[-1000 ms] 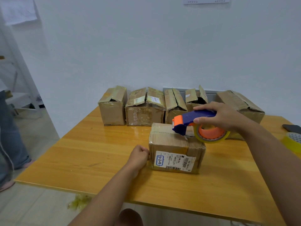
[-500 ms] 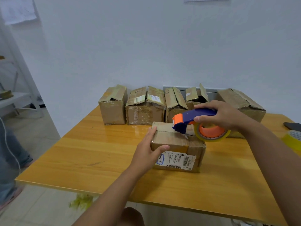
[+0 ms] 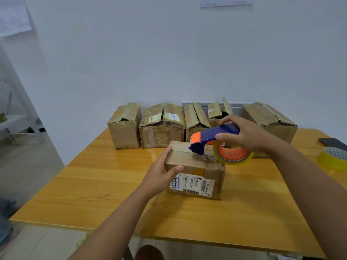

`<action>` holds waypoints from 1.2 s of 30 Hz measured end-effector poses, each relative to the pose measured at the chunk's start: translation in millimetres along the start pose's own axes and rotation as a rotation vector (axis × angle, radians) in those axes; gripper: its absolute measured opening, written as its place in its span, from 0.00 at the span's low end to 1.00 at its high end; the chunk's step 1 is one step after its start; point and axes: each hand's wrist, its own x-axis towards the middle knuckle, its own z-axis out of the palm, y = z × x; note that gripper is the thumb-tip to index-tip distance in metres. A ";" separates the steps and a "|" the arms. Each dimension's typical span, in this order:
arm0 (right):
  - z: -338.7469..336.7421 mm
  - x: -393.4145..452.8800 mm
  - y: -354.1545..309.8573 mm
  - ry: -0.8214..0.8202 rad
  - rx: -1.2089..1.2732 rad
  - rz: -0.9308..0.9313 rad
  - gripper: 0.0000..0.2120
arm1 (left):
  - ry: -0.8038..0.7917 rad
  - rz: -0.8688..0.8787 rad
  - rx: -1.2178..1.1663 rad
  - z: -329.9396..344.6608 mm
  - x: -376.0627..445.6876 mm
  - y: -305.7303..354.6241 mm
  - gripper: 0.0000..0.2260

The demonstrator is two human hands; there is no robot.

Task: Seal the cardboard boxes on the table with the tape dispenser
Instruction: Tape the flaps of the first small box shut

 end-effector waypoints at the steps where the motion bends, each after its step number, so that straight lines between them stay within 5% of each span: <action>1: -0.1 0.0 -0.2 0.006 0.006 -0.006 0.22 | 0.004 0.000 0.003 0.3 0.2 -0.4 0.36; 6: -3.4 -1.0 4.2 -0.027 0.027 -0.008 0.23 | -0.029 0.016 0.121 -9.3 -1.7 11.1 0.39; 12: -1.9 -3.9 13.0 -0.020 0.049 -0.023 0.25 | -0.122 0.151 0.614 -2.7 8.1 27.1 0.52; 16: -0.9 -3.9 11.8 -0.024 0.076 -0.034 0.26 | -0.169 0.223 0.838 -1.1 21.3 29.2 0.48; 25: 2.9 -4.1 22.4 -0.006 0.197 -0.049 0.21 | -0.176 0.410 0.917 1.4 29.0 28.3 0.42; 36: -4.9 -10.8 27.5 -0.031 0.225 -0.052 0.22 | -0.147 0.343 0.977 6.9 29.2 22.1 0.44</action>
